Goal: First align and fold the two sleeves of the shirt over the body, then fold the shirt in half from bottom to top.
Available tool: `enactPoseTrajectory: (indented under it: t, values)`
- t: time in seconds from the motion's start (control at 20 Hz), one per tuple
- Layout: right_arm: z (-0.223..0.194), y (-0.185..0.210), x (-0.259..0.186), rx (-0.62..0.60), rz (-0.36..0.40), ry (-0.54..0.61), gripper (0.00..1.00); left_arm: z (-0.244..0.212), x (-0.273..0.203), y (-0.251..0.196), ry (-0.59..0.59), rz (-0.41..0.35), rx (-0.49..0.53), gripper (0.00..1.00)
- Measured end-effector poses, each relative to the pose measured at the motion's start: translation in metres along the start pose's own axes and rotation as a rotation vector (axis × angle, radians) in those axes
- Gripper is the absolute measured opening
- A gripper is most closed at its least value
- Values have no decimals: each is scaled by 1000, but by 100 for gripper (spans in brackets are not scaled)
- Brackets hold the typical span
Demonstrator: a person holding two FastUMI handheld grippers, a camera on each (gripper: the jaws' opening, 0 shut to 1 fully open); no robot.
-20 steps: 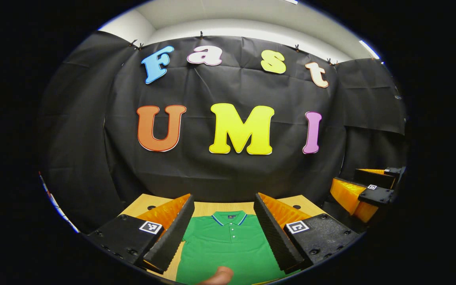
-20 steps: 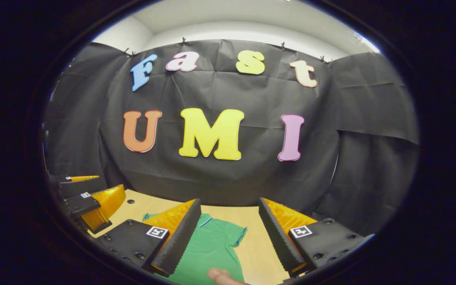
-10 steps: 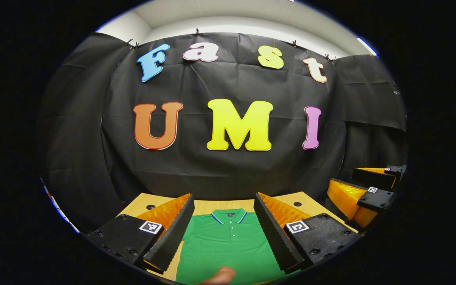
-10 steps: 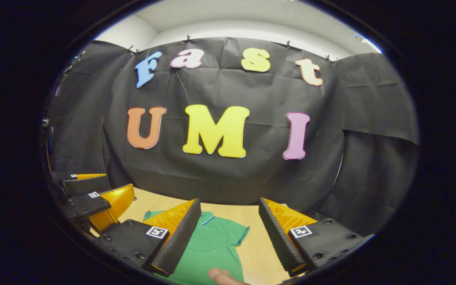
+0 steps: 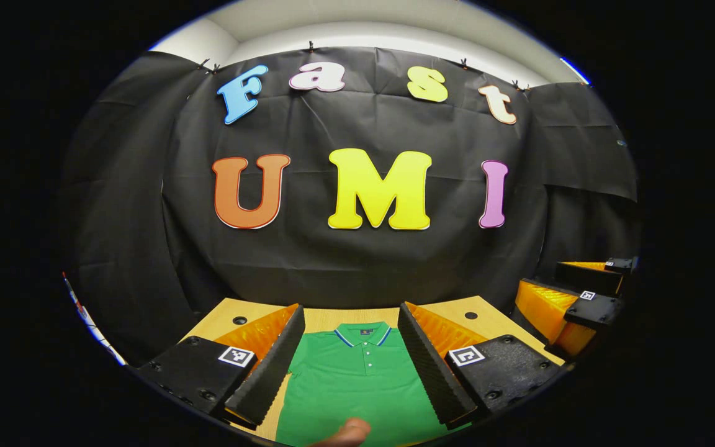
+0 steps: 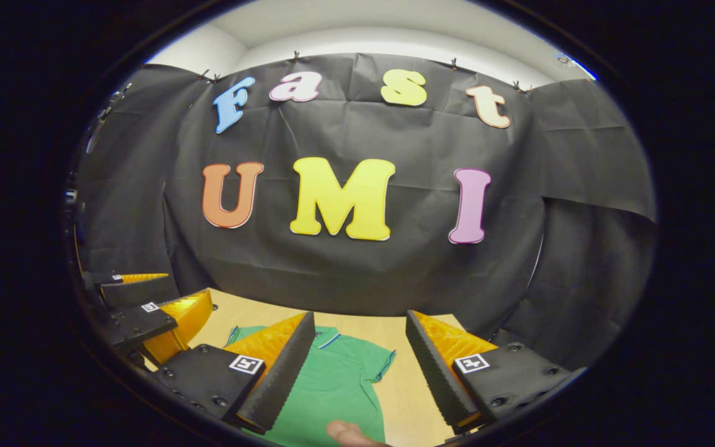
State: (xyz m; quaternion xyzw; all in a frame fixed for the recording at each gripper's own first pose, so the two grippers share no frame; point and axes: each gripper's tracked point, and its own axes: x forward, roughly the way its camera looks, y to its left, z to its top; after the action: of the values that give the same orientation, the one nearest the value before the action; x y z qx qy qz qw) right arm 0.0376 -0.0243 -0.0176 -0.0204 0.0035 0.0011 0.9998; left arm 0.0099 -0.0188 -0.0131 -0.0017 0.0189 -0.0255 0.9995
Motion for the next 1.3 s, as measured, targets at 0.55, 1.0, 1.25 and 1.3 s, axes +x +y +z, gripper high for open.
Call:
enactPoseTrajectory:
  t: [0.55, 1.0, 1.25, 1.3]
  values:
    - [-16, -1, 23, 0, -7, 40, 95, -8, 0, 7, 29, 18, -18, 98]
    - [-118, -18, 152, 66, -16, 248, 95, -1, 4, 8, -18, 14, -9, 98]
    - [-187, -41, 230, 87, -52, 377, 96, -5, -4, 21, -1, 88, 2, 98]
    - [-199, -45, 239, 104, -57, 400, 96, -7, -6, 23, 10, 109, -1, 97]
